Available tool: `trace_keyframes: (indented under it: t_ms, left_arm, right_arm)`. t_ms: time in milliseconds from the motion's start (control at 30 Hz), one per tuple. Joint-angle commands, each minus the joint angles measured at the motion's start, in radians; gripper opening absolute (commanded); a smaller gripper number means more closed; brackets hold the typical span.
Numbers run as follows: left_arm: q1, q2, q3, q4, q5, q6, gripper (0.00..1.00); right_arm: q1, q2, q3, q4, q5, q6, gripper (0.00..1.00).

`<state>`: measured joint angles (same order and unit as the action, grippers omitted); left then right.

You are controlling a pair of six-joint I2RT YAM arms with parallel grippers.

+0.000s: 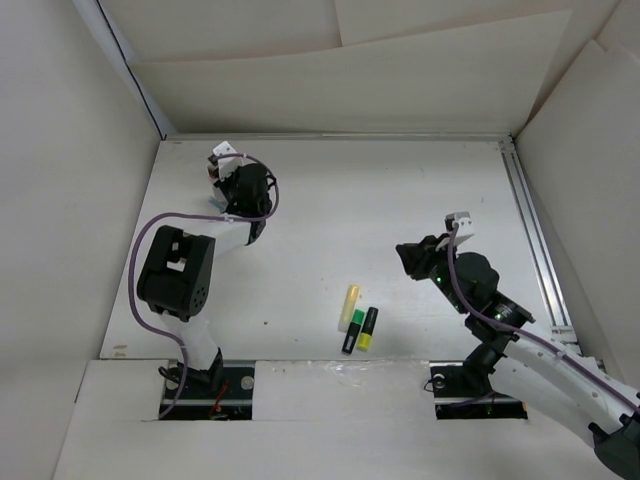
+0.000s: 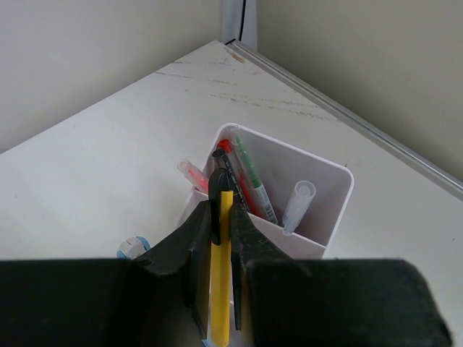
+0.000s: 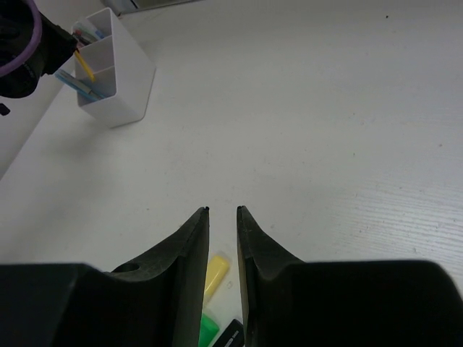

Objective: Sort the stationery into containers
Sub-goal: Place the pen in the storage box.

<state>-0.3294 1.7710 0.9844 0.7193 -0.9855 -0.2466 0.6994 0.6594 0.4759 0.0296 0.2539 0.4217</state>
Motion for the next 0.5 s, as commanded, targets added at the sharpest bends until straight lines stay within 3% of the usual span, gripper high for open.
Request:
trace_keyframes:
  t_ms: [0, 467]
  left_arm:
    - [0.003, 0.013, 0.072, 0.002, -0.027, 0.012, 0.0]
    - [0.003, 0.022, 0.094, -0.09, -0.062, 0.012, 0.0]
  right_arm:
    - [-0.006, -0.018, 0.006, 0.05, -0.005, -0.014, 0.27]
    - [-0.006, -0.047, -0.003, 0.05, 0.015, -0.014, 0.27]
